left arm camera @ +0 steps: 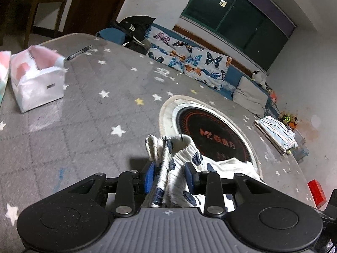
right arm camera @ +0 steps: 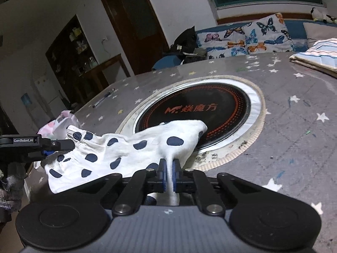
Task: Fold clothes
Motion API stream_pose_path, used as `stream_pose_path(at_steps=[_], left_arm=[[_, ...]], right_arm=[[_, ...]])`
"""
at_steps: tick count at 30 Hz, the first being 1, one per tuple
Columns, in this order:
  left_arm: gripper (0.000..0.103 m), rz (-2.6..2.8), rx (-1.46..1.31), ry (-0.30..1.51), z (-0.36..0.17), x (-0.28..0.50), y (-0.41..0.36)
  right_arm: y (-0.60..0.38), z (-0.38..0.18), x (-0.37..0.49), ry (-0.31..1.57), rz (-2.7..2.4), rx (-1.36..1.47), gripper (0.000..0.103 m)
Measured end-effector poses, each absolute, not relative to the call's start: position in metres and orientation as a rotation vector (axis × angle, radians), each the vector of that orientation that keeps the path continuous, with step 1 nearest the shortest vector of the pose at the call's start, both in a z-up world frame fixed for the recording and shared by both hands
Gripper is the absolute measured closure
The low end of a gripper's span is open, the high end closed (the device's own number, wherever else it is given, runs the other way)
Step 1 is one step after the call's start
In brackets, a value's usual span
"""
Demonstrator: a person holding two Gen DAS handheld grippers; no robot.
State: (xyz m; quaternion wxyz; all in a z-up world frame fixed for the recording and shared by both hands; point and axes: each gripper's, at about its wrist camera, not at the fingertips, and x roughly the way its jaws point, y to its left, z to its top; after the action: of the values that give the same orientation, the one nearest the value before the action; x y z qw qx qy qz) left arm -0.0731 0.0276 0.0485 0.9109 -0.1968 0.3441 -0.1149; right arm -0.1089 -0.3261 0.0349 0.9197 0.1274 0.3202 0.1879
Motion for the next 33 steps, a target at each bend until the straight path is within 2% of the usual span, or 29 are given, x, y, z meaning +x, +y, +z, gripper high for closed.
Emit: stream_pose_path(at_steps=[2, 3, 13, 16, 17, 18, 20, 23, 33], left_arm=[[0.075, -0.251, -0.4, 0.706, 0.053, -0.07, 0.021], [0.08, -0.265, -0.4, 0.704, 0.055, -0.068, 0.017], [0.08, -0.334, -0.348, 0.695, 0.06, -0.05, -0.02], [0.073, -0.31, -0.333, 0.709, 0.055, -0.053, -0.018], [0.065, -0.3, -0.332, 0.717, 0.054, -0.053, -0.016], [0.059, -0.293, -0.333, 0.724, 0.052, -0.053, -0.014], [0.058, -0.287, -0.336, 0.736, 0.048, -0.055, -0.01], [0.045, -0.308, -0.353, 0.761, 0.042, -0.057, -0.005], [0.044, -0.348, -0.399, 0.861, 0.023, -0.055, -0.006]], right_arm=[[-0.33, 0.038, -0.113, 0.638, 0.374, 0.269, 0.099], [-0.333, 0.039, -0.114, 0.629, 0.367, 0.272, 0.099], [-0.37, 0.038, -0.126, 0.614, 0.269, 0.294, 0.099], [-0.374, 0.034, -0.126, 0.628, 0.267, 0.297, 0.099], [-0.376, 0.032, -0.125, 0.634, 0.268, 0.303, 0.098], [-0.378, 0.03, -0.123, 0.638, 0.267, 0.312, 0.096], [-0.381, 0.027, -0.121, 0.646, 0.265, 0.329, 0.09], [-0.385, 0.023, -0.118, 0.653, 0.258, 0.354, 0.085], [-0.385, 0.015, -0.113, 0.687, 0.263, 0.379, 0.082]])
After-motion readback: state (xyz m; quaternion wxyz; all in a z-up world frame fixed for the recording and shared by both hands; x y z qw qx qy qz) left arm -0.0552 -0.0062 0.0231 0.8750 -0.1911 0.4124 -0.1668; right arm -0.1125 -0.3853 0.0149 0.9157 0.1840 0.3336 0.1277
